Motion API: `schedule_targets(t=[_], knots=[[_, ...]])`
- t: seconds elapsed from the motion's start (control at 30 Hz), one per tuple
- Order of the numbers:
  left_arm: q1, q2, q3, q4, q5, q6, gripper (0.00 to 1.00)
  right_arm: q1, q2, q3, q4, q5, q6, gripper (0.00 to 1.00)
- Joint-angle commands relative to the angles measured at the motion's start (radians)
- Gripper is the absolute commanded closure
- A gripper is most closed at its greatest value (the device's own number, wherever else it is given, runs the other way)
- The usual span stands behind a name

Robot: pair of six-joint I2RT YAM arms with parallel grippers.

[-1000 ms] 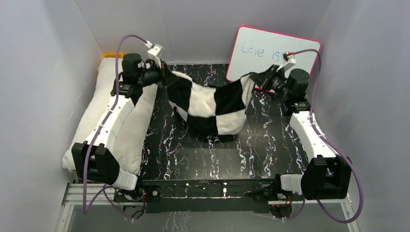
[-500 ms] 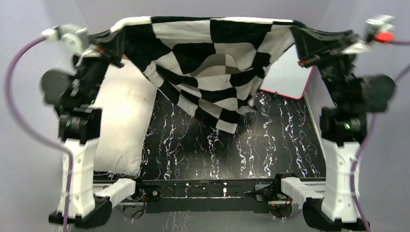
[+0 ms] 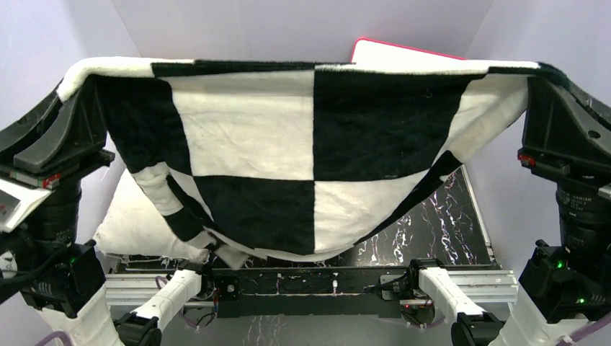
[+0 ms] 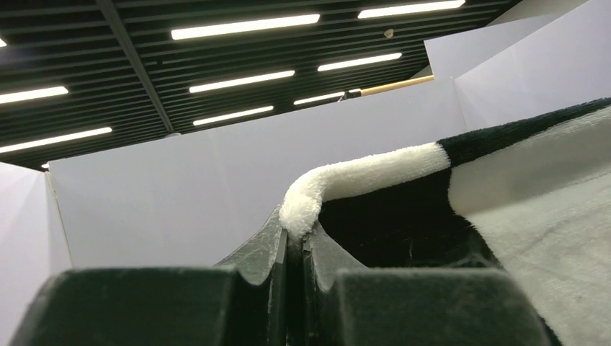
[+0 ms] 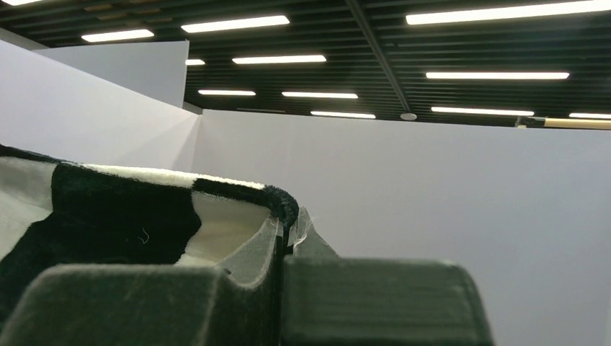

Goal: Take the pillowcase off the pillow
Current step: Fold the pillowcase at the center of the board.

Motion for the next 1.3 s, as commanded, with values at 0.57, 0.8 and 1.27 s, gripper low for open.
schedule_targets(t=[0.57, 0.8, 1.27], knots=[[-0.106, 0.122, 0.266, 0.049, 0.064, 0.019, 1.00, 0.047, 0.182, 0.277, 0.064, -0.013, 0.017, 1.00], [-0.104, 0.023, 0.360, 0.062, 0.117, -0.067, 1.00, 0.047, 0.074, 0.363, 0.104, -0.045, 0.102, 1.00], [-0.122, -0.001, 0.351, -0.044, 0.040, 0.013, 1.00, 0.054, 0.064, 0.317, 0.049, -0.011, 0.101, 1.00]])
